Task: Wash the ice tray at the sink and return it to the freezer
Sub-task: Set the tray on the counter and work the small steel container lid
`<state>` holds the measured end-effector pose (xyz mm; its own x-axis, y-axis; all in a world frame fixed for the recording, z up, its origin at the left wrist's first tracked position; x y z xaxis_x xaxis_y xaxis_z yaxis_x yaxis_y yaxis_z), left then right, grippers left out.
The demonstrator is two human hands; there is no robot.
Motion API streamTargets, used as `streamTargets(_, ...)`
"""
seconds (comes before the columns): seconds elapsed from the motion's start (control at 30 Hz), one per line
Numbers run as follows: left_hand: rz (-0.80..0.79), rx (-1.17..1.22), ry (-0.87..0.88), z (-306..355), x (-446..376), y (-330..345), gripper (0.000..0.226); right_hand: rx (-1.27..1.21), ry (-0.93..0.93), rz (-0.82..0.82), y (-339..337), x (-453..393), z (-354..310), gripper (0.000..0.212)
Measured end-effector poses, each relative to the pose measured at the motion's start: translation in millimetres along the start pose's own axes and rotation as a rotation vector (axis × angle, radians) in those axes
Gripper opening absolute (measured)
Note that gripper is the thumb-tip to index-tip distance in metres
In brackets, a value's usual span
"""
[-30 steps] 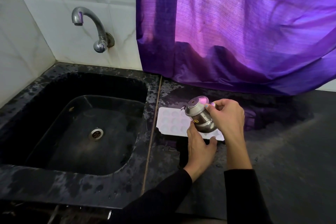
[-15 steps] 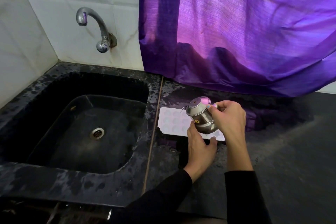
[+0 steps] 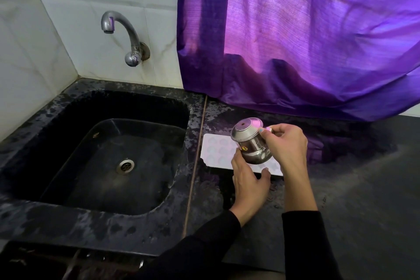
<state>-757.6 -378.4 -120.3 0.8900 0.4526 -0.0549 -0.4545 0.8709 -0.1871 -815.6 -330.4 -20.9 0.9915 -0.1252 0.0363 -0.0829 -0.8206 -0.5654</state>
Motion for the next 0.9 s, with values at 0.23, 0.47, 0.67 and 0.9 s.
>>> streamTargets(0.23,0.002,0.011,-0.037,-4,-3,-3,0.087,0.094,-0.062,-0.001,12,6,-10,0.01)
streamTargets(0.47,0.016,0.026,-0.053,-9,-6,-4,0.087,0.148,-0.088,-0.019,20,8,-14,0.012)
streamTargets(0.67,0.018,0.018,-0.059,-10,-8,-5,0.087,0.159,-0.087,-0.013,22,9,-16,0.011)
streamTargets(0.9,0.012,0.019,-0.063,-11,-6,-7,0.088,0.164,-0.091,-0.007,24,9,-14,0.011)
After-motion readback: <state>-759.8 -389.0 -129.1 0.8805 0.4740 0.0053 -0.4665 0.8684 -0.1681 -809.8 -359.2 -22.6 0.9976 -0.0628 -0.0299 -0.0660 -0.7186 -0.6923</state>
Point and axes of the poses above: each hand's wrist, its own x-axis away from the middle knuckle, its own y-axis out of the palm, z = x × y, the point moved 1 cm from there along -x, towards the middle knuckle, and after that the axes turned 6 degrees about y, right-handed, at the moved point
